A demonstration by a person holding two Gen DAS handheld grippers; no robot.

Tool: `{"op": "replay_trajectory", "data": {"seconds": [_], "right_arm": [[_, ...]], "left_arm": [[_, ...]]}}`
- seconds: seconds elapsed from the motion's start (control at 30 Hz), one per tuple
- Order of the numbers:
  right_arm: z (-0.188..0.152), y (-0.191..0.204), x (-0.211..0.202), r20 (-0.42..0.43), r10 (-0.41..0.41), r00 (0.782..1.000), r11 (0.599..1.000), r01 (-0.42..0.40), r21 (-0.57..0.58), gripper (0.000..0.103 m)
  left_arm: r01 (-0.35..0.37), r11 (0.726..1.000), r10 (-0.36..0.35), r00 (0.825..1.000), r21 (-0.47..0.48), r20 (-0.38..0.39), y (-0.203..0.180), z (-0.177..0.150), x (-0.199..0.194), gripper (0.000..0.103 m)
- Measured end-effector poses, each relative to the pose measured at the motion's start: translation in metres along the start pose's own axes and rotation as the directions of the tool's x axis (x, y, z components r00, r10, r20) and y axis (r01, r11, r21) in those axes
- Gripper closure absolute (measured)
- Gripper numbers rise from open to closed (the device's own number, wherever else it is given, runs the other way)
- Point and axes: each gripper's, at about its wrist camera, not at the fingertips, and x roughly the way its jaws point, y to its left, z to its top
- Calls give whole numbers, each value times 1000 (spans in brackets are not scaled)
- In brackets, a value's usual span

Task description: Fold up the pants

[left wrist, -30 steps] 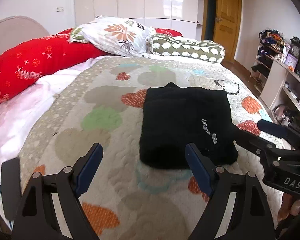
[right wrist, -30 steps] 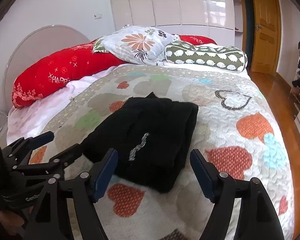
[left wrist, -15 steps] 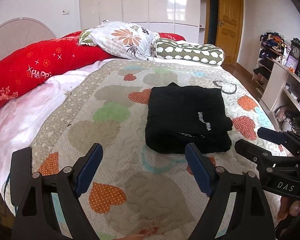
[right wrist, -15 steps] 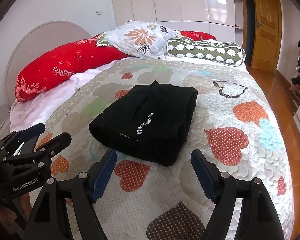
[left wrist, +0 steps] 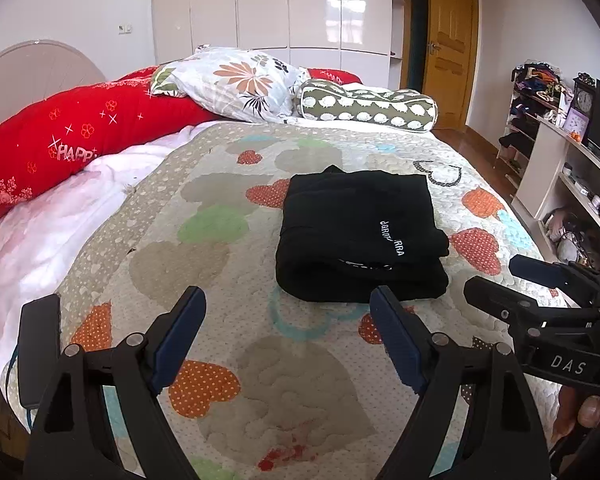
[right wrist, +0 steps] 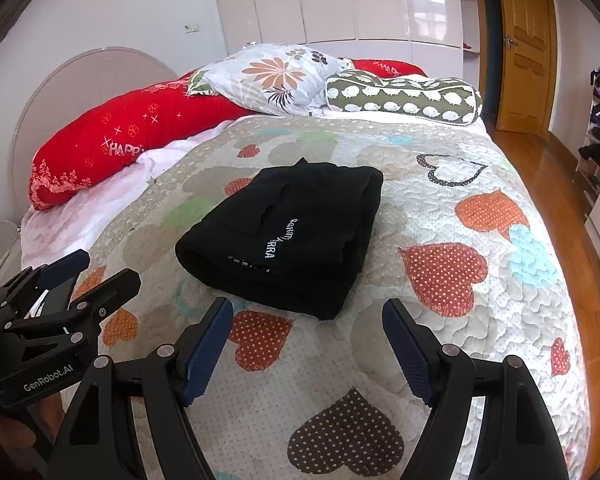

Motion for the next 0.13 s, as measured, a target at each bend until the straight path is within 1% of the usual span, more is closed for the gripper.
{"op": "replay_trajectory", "data": {"seconds": [0.13], "right_arm": [[-2, 0, -1, -6, 0, 1000, 1000, 0, -4, 24]], "left_arm": [[4, 1000, -4, 1000, -3, 4, 0, -1, -3, 18]]}}
